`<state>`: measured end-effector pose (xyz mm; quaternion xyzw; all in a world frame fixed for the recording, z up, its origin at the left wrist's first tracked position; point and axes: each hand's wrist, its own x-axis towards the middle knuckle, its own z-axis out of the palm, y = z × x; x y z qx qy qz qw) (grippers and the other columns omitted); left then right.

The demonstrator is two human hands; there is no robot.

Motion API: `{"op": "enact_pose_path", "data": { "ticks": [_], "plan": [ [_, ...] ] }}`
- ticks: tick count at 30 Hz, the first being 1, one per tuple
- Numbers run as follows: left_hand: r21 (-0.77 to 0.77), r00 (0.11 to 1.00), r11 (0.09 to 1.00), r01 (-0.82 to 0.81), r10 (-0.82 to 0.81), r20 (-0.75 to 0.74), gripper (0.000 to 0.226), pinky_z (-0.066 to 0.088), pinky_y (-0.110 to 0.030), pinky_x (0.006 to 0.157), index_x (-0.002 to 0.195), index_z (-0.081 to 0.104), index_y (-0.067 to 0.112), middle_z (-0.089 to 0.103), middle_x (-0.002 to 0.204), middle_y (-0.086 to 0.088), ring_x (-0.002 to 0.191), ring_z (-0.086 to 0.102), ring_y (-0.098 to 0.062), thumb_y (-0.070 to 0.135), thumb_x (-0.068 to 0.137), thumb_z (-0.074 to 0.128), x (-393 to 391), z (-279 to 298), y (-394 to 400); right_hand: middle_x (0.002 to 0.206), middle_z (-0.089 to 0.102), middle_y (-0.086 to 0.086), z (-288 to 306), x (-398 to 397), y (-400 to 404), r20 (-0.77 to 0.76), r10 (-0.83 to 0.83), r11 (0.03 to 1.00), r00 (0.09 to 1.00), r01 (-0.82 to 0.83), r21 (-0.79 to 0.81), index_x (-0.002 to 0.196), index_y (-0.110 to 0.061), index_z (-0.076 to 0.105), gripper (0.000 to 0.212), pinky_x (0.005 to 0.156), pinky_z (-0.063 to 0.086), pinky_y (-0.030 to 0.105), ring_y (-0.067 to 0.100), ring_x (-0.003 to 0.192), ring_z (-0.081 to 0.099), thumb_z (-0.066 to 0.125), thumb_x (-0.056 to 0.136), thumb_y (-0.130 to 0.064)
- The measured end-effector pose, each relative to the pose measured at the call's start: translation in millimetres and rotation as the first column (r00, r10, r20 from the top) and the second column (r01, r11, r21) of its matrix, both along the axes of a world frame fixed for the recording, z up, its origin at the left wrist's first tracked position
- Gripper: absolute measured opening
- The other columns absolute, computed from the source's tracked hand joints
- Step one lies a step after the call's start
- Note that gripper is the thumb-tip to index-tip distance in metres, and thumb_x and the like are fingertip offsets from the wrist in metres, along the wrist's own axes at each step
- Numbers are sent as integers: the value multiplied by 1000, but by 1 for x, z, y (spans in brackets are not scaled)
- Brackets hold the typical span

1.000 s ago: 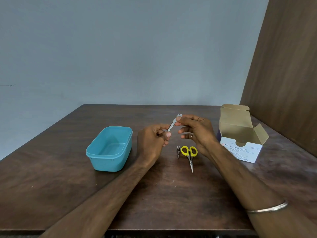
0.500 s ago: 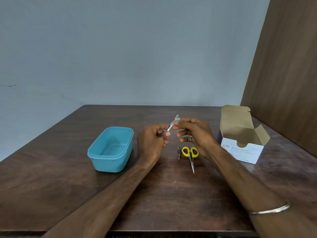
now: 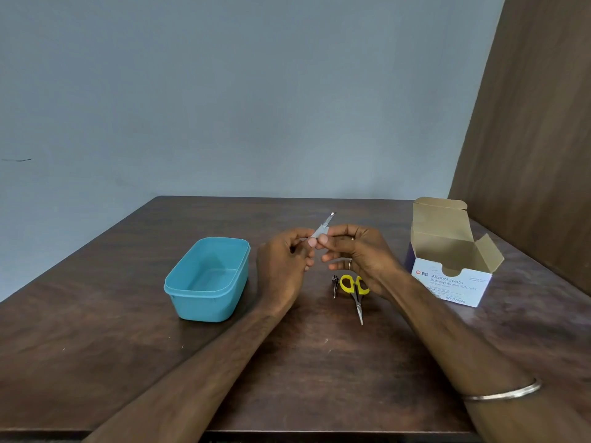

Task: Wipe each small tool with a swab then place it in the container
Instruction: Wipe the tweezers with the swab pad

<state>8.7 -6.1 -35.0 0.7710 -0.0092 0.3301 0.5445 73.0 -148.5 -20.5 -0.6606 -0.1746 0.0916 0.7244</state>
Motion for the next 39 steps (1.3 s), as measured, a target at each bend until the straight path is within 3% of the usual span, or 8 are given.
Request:
{"op": "enact_pose_path", "data": {
  "ticks": [12, 16, 19, 22, 25, 30, 35, 39],
  "plan": [
    [-430, 980, 896, 113, -173, -103, 15, 56, -27, 52, 92, 70, 8, 65, 64, -1, 54, 62, -13, 14, 97, 57, -1, 6, -2, 90, 77, 12, -1, 0, 1, 31, 49, 999, 998, -49, -8, 96, -8, 70, 20, 64, 55, 35, 23, 70, 68, 80, 79, -14],
    [-562, 927, 805, 187, -335, -171, 16, 52, -29, 50, 90, 68, 4, 60, 63, -5, 53, 58, -16, 13, 97, 57, 0, 8, 2, 107, 74, 7, 1, 2, 1, 48, 97, 993, 994, -100, 65, 114, -10, 66, 39, 65, 55, 35, 19, 85, 68, 76, 78, 0],
    [-626, 876, 743, 238, -442, -192, 14, 47, -27, 46, 96, 67, 5, 57, 64, -5, 50, 54, -14, 11, 97, 55, 1, 9, 3, 127, 70, 6, 4, 3, 0, 100, 185, 979, 978, -193, 72, 134, -10, 54, 55, 79, 56, 38, 19, 101, 68, 66, 85, 10],
    [-668, 851, 700, 251, -489, -192, 15, 44, -26, 42, 105, 65, 4, 55, 62, -5, 47, 51, -13, 7, 96, 53, 2, 10, 3, 125, 70, 12, 3, 4, 0, 94, 239, 965, 967, -247, 90, 136, -15, 53, 57, 101, 46, 55, 30, 112, 65, 63, 86, 10],
    [-710, 836, 657, 254, -518, -180, 24, 43, -25, 40, 119, 61, 4, 56, 60, -4, 45, 50, -13, 4, 95, 55, 2, 13, 6, 115, 73, 15, 2, 4, 0, 89, 227, 967, 970, -236, 96, 131, -19, 59, 59, 105, 43, 58, 31, 108, 66, 70, 78, 6],
    [-719, 835, 647, 253, -522, -176, 26, 46, -25, 42, 120, 55, 4, 59, 62, -5, 48, 53, -14, 6, 94, 57, 2, 14, 7, 77, 73, 1, 3, 3, 1, 84, 169, 970, 982, -181, 165, 124, -16, 63, 62, 92, 54, 48, 22, 85, 70, 77, 66, 1],
    [-556, 888, 780, 288, -435, -150, 14, 54, -28, 51, 104, 66, 6, 69, 73, -12, 55, 62, -18, 14, 94, 60, 1, 9, 5, 77, 71, 5, 3, 2, 2, 64, 116, 976, 991, -126, 178, 119, -15, 65, 60, 75, 59, 37, 21, 74, 70, 79, 63, -1],
    [-361, 934, 893, 268, -333, -131, 15, 56, -30, 55, 107, 68, 8, 73, 77, -13, 61, 67, -21, 9, 94, 61, 1, 8, 2, 78, 70, 10, 4, 2, 1, 36, 38, 975, 999, -45, 219, 118, -11, 63, 57, 67, 58, 34, 22, 71, 70, 80, 65, 4]
  ]
}}
